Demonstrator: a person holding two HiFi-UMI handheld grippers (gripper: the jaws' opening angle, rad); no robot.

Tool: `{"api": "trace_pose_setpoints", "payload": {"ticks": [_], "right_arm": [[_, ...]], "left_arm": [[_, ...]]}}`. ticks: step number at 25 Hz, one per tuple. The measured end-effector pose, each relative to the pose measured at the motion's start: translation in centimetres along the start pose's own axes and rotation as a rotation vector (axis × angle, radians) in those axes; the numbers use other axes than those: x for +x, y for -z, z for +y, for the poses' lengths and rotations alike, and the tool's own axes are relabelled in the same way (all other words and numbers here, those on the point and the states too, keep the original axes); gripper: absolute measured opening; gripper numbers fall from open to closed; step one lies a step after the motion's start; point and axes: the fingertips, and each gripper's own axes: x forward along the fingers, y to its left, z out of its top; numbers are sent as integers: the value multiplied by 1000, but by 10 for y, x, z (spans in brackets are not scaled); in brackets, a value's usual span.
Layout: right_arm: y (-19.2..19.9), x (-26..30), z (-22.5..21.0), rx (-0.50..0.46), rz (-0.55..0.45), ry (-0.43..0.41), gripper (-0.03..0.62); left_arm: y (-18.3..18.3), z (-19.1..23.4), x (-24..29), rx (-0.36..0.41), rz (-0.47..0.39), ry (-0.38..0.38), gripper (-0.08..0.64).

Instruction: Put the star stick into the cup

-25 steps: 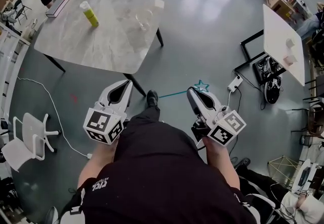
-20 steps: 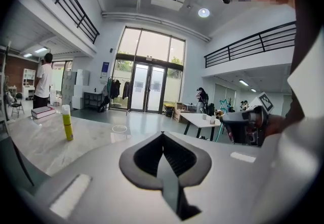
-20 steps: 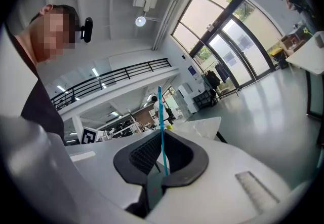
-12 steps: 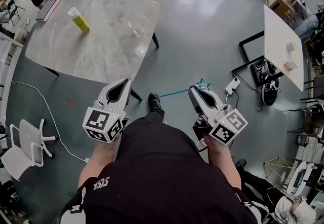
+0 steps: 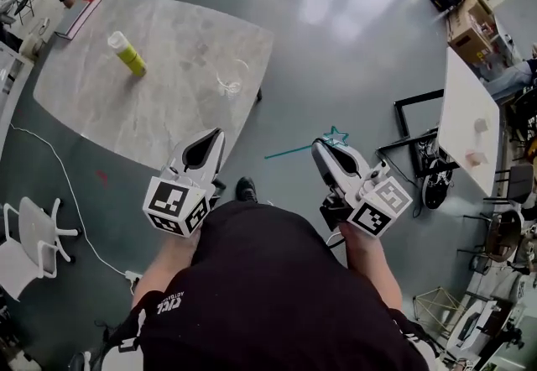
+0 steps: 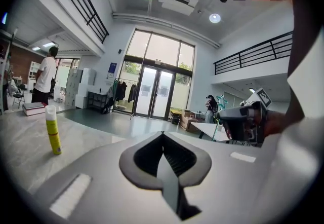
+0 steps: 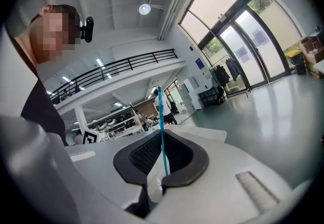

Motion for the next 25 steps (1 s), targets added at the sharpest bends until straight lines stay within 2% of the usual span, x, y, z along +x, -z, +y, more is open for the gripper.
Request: {"api": "trace_pose_setpoints", "payload": {"ticks": [4, 9, 13, 16, 19, 25], "right_arm": [[-19, 31, -20, -12, 8, -41, 29], [-27, 62, -41, 15, 66, -106, 29], [-38, 88, -59, 29, 109, -206, 29], [-48, 111, -79, 20, 150, -283, 29], [-57, 137, -88, 8, 193, -354, 29], [-82, 173, -116, -23, 247, -463, 29]], "left_arm": [[-5, 16, 23, -2, 14, -23, 3], [-16, 25, 38, -1, 40, -74, 3], [-18, 34, 52, -17, 47, -170, 3], [-26, 40, 69, -24, 19, -249, 3], [-32, 53, 74, -65, -10, -336, 3], [-39, 63, 101, -114, -35, -449, 3]]}}
